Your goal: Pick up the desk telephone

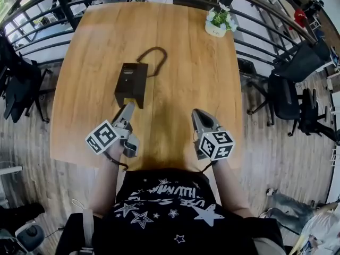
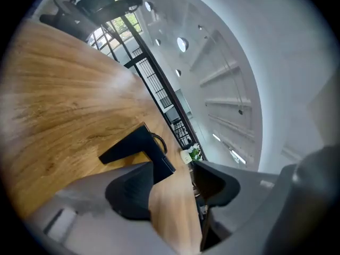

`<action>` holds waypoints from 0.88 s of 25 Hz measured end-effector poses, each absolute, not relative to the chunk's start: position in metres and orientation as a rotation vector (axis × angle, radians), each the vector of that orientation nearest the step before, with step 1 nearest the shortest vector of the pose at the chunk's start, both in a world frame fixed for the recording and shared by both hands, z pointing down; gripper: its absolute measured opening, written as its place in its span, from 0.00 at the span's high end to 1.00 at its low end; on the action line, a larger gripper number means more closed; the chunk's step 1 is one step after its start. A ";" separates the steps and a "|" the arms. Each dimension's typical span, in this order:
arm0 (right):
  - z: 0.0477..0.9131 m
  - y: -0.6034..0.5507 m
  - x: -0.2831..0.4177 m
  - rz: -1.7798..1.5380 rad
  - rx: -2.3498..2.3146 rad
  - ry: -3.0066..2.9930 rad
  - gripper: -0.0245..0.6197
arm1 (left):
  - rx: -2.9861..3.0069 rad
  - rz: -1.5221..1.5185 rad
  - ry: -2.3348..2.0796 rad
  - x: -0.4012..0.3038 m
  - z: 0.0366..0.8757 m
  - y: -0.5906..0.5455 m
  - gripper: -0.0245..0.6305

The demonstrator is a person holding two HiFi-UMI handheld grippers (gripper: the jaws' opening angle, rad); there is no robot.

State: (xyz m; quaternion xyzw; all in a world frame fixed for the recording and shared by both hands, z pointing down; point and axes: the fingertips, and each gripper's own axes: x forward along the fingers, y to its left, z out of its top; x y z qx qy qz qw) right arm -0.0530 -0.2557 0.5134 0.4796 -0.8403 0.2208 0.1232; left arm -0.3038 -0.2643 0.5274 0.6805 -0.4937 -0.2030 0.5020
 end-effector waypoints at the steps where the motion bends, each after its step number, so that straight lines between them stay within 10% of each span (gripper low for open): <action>1: 0.515 -0.256 -0.051 0.649 1.404 -2.442 0.96 | 1.626 -0.518 -1.175 -0.301 0.528 -0.269 0.58; 22: 0.549 -0.260 -0.056 0.767 1.421 -2.364 0.96 | 1.332 -0.728 -1.106 -0.301 0.566 -0.323 0.49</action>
